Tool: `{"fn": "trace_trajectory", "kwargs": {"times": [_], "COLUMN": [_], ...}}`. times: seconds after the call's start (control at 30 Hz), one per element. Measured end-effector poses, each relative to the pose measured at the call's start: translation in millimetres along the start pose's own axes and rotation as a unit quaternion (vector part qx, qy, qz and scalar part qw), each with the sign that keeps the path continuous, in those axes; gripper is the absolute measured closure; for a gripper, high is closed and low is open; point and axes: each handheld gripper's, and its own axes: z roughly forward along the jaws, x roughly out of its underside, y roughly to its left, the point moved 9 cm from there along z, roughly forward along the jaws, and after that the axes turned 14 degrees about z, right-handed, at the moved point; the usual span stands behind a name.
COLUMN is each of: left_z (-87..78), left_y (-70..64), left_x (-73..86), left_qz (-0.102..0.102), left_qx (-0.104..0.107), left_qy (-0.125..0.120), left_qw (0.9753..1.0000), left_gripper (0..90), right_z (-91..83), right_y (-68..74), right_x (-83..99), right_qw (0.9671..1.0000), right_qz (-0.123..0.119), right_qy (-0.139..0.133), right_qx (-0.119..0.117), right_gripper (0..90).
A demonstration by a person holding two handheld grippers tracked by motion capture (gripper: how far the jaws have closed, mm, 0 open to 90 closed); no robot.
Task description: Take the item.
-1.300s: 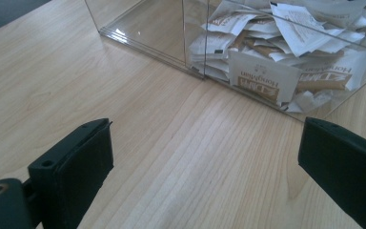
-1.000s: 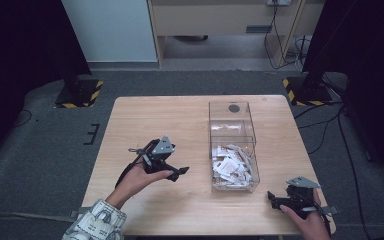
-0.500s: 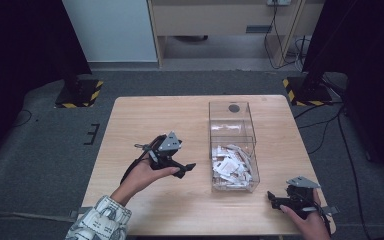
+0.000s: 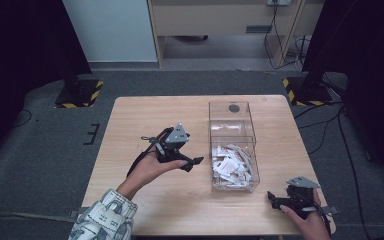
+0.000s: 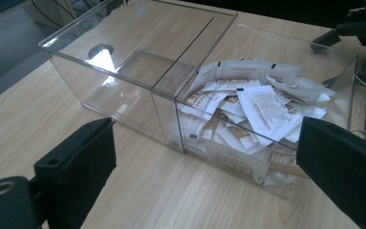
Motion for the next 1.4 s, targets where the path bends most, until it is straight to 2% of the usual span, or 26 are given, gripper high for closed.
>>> {"fn": "trace_trajectory", "kwargs": {"times": [0.4, 0.67, 0.83, 1.13, 1.33, 1.4], "left_z": [10.3, 24.3, 31.5, 60.6, 73.9, 82.1], "left_y": [-9.1, -22.4, -26.4, -44.7, -51.4, -55.9], "left_x": [-19.4, -30.1, -35.3, -34.1, -32.8, -29.4], "left_qz": [0.013, 0.027, 0.024, 0.041, 0.040, 0.048], "left_qx": [0.011, 0.027, 0.032, 0.055, 0.058, 0.061], "left_qy": [-0.008, -0.005, -0.006, 0.025, 0.033, 0.044], "left_qw": [0.9998, 0.9993, 0.9992, 0.9973, 0.9969, 0.9960], "left_gripper": [9.3, 16.7, 20.6, 25.0, 25.6, 26.7], "right_z": [0.0, 0.0, 0.0, 0.0, -0.1, 0.0], "right_y": [0.3, 0.4, 0.4, 0.4, 0.5, 0.5], "right_x": [0.2, 0.2, 0.2, 0.2, 0.2, 0.2], "right_qw": [1.0000, 1.0000, 1.0000, 1.0000, 1.0000, 1.0000], "right_qz": [0.001, 0.002, 0.002, 0.001, 0.001, 0.002], "right_qy": [0.000, 0.000, 0.001, 0.000, 0.001, 0.000], "right_qx": [0.000, 0.001, 0.000, 0.000, 0.000, 0.000], "right_gripper": [0.8, 0.8, 0.8, 0.8, 0.8, 0.8]}}
